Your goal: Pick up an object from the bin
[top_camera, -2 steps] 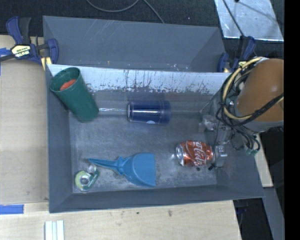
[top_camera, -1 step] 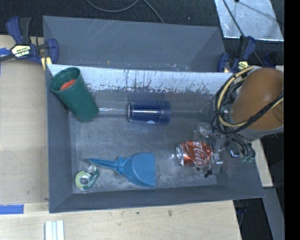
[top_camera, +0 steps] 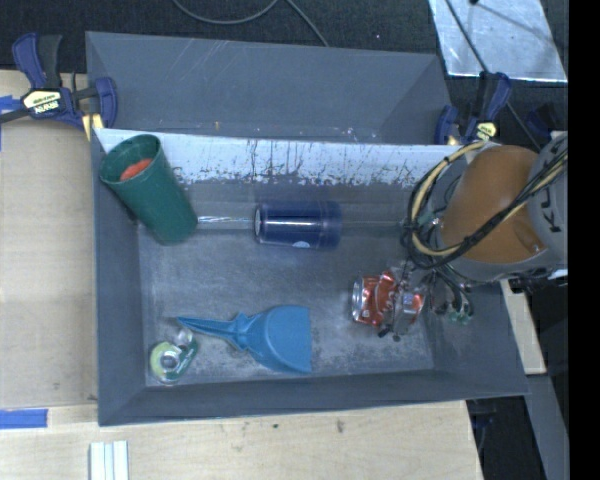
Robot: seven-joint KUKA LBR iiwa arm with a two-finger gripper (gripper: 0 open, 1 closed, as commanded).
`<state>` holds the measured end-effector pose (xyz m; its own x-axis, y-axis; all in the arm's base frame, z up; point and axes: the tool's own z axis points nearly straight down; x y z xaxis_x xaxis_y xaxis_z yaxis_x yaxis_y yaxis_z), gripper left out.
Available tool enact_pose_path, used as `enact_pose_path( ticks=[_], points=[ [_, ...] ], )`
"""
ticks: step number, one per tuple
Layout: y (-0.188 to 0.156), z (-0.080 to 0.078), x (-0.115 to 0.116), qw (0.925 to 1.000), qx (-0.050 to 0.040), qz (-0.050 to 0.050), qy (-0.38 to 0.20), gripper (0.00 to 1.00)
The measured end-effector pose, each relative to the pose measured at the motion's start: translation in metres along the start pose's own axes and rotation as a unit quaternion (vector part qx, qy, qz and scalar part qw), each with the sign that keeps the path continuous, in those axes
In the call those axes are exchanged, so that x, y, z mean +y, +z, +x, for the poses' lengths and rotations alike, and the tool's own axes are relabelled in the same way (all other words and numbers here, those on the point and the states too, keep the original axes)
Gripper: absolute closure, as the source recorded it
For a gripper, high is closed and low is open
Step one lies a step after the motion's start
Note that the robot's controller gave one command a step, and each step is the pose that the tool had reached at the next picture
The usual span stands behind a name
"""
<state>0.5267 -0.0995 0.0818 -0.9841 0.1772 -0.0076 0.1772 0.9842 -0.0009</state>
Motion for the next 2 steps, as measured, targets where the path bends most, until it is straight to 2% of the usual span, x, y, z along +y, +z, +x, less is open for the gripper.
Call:
enact_pose_path(
  ticks=[1, 2],
  points=[
    [0.000, 0.000, 0.000, 1.0000, -0.0004, 0.000, 0.000, 1.00],
    [-0.111, 0.008, -0.008, 1.0000, -0.0017, 0.000, -0.005, 1.00]
  ],
)
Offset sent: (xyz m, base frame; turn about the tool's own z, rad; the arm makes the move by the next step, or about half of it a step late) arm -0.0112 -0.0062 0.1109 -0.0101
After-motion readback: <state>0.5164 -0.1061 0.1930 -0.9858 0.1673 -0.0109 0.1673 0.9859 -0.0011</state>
